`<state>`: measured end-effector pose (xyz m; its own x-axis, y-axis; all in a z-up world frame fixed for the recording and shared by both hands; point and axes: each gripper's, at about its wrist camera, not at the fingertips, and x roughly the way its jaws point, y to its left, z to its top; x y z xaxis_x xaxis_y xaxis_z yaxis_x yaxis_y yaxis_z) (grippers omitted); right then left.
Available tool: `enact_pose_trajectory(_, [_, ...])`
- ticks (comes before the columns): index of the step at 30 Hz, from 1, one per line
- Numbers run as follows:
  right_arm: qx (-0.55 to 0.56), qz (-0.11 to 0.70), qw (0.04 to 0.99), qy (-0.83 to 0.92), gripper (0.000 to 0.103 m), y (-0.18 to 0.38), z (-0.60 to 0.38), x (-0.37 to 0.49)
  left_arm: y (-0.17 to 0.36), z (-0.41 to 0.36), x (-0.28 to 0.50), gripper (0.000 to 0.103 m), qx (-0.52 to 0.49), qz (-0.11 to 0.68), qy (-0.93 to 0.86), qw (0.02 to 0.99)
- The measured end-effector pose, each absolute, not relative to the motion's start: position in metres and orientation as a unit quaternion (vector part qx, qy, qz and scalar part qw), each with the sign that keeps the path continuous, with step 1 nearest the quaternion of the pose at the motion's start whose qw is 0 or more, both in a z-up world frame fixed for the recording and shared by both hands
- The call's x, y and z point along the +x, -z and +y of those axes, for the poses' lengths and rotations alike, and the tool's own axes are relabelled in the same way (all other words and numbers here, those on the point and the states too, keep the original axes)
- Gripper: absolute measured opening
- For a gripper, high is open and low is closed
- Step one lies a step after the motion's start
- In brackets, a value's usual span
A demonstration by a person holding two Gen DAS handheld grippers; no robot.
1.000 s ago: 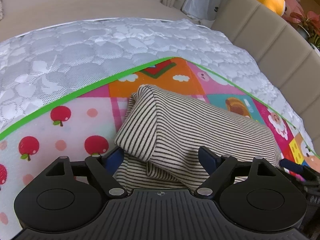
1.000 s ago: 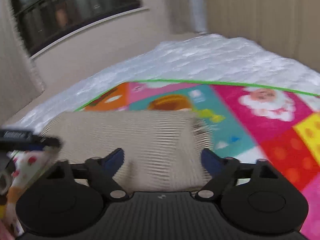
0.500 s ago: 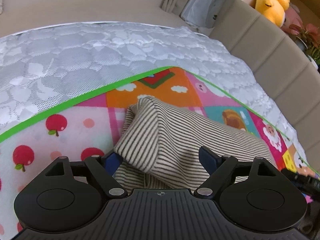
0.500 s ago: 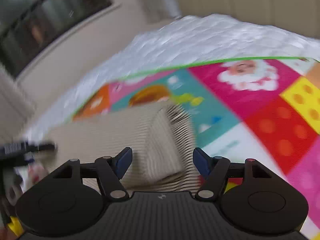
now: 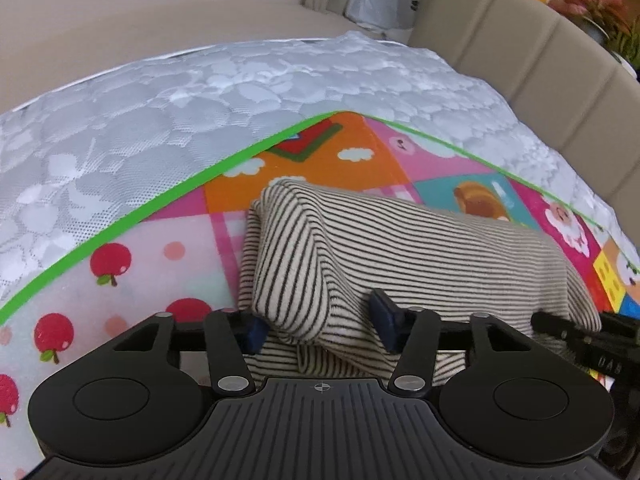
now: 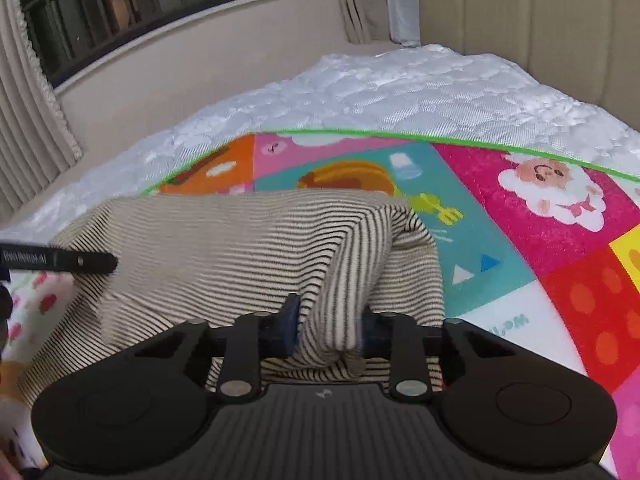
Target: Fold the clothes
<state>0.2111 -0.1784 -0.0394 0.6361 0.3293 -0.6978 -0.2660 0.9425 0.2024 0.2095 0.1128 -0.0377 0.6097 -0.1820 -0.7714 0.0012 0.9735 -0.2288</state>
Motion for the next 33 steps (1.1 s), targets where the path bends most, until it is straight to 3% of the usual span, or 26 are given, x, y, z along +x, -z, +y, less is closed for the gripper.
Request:
enact_pose_trajectory(2, [0.051, 0.387, 0.904, -0.175, 0.021, 0.025, -0.182, 0.208, 0.029, 0.112, 0.204, 0.029, -0.095, 0.434, 0.053, 0.894])
enact_pose_trajectory(4, [0.063, 0.381, 0.903, -0.187, 0.02, 0.009, -0.187, 0.201, 0.014, 0.112, 0.196, 0.024, -0.094, 0.429, 0.067, 0.896])
enact_pose_trajectory(11, [0.115, 0.393, 0.891, -0.195, 0.02, -0.01, -0.205, 0.163, -0.03, 0.101, 0.15, 0.023, -0.082, 0.414, 0.1, 0.901])
enact_pose_trajectory(16, [0.115, 0.434, 0.878, -0.164, 0.021, 0.01, -0.212, 0.153, -0.015, 0.098, 0.124, 0.023, -0.079, 0.448, 0.091, 0.886])
enact_pose_trajectory(19, [0.089, 0.47, 0.868, -0.132, 0.024, 0.034, -0.212, 0.154, 0.002, 0.094, 0.118, 0.025, -0.063, 0.488, 0.079, 0.867])
enact_pose_trajectory(21, [0.082, 0.47, 0.87, -0.128, 0.029, 0.039, -0.213, 0.152, 0.01, 0.093, 0.119, 0.034, -0.051, 0.507, 0.064, 0.858])
enact_pose_trajectory(23, [0.082, 0.457, 0.877, -0.125, 0.037, 0.034, -0.215, 0.15, 0.007, 0.1, 0.117, 0.039, -0.066, 0.496, 0.051, 0.864])
enact_pose_trajectory(27, [0.076, 0.425, 0.895, -0.113, 0.04, 0.024, -0.218, 0.142, 0.0, 0.114, 0.113, 0.046, -0.099, 0.469, 0.026, 0.877])
enact_pose_trajectory(33, [0.089, 0.343, 0.924, -0.143, 0.04, -0.005, -0.217, 0.132, -0.019, 0.13, 0.104, 0.045, -0.161, 0.41, 0.042, 0.897])
